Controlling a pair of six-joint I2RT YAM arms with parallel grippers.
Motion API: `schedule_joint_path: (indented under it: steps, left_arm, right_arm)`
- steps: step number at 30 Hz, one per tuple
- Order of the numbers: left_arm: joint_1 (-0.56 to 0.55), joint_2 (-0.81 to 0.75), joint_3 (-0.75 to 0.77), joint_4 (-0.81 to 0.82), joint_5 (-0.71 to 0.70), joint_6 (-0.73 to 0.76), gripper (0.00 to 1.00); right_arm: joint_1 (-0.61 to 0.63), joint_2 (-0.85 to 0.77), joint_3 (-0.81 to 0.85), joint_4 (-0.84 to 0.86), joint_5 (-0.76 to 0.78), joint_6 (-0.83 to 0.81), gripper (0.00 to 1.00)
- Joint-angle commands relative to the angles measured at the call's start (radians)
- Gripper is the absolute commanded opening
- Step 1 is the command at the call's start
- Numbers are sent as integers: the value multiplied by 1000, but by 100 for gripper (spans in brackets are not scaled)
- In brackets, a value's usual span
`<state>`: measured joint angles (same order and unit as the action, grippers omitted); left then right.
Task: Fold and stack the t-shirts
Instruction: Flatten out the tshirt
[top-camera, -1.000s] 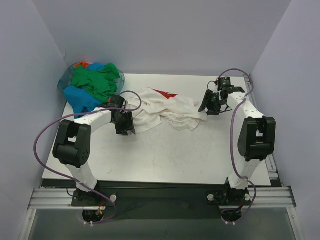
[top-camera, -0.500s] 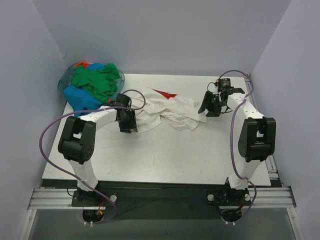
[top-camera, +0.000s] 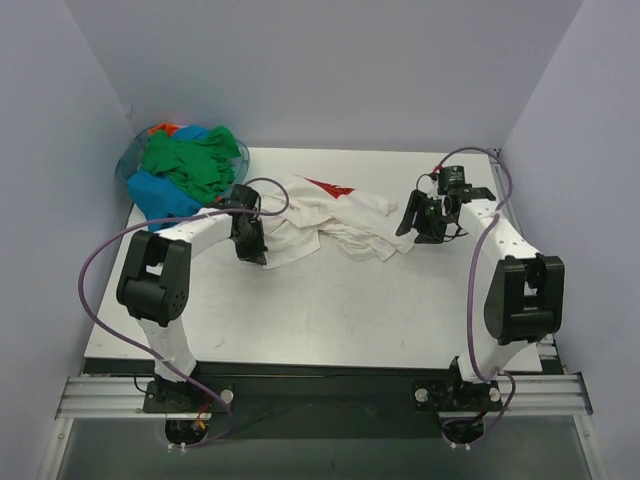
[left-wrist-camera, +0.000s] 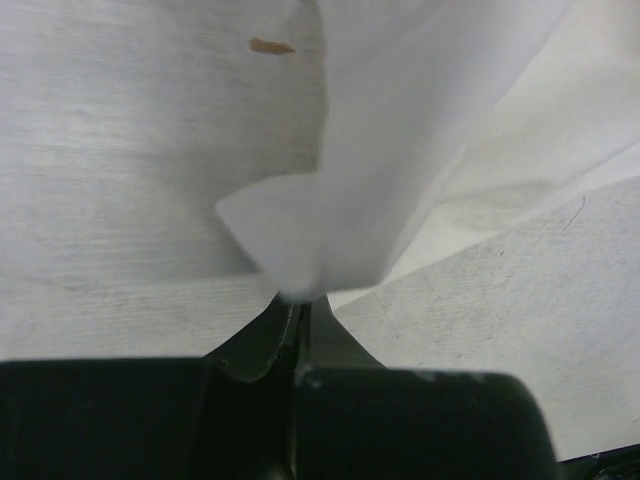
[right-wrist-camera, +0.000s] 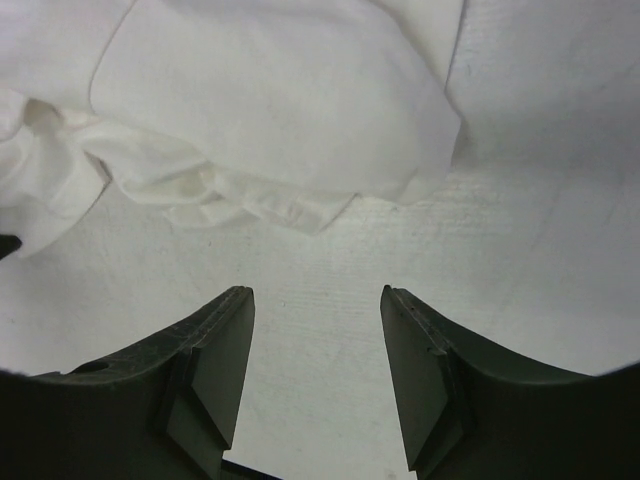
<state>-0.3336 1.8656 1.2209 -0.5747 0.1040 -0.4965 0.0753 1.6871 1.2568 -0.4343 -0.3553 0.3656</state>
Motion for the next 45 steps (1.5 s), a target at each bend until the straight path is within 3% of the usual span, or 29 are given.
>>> schedule_joint_path:
  steps: [1, 7, 13, 27, 30, 33, 34, 35, 42, 45]
  left_arm:
    - [71, -120, 75, -65, -26, 35, 0]
    - [159, -204, 77, -74, 42, 58, 0]
    - [229, -238, 54, -88, 79, 81, 0]
    - [266, -255, 65, -100, 123, 92, 0]
    - [268, -250, 68, -74, 148, 90, 0]
    - [269, -232, 98, -56, 168, 82, 0]
    - [269, -224, 113, -48, 172, 79, 0]
    - [274, -209, 130, -45, 183, 72, 0]
    - [329, -118, 480, -45, 260, -2, 0]
    - [411, -108, 612, -18, 316, -72, 0]
  right_arm:
    - [50, -113, -42, -30, 12, -14, 54]
    - [152, -92, -86, -26, 62, 12, 57]
    - [158, -23, -108, 60, 61, 59, 51]
    - [164, 190, -45, 98, 82, 64, 49]
    - [162, 221, -27, 106, 90, 53, 42]
    - [161, 243, 12, 105, 95, 41, 17]
    - [152, 243, 38, 101, 99, 41, 4]
    - [144, 234, 50, 98, 102, 36, 0]
    - [-15, 93, 271, -33, 95, -2, 0]
    - [-72, 20, 408, -110, 107, -27, 0]
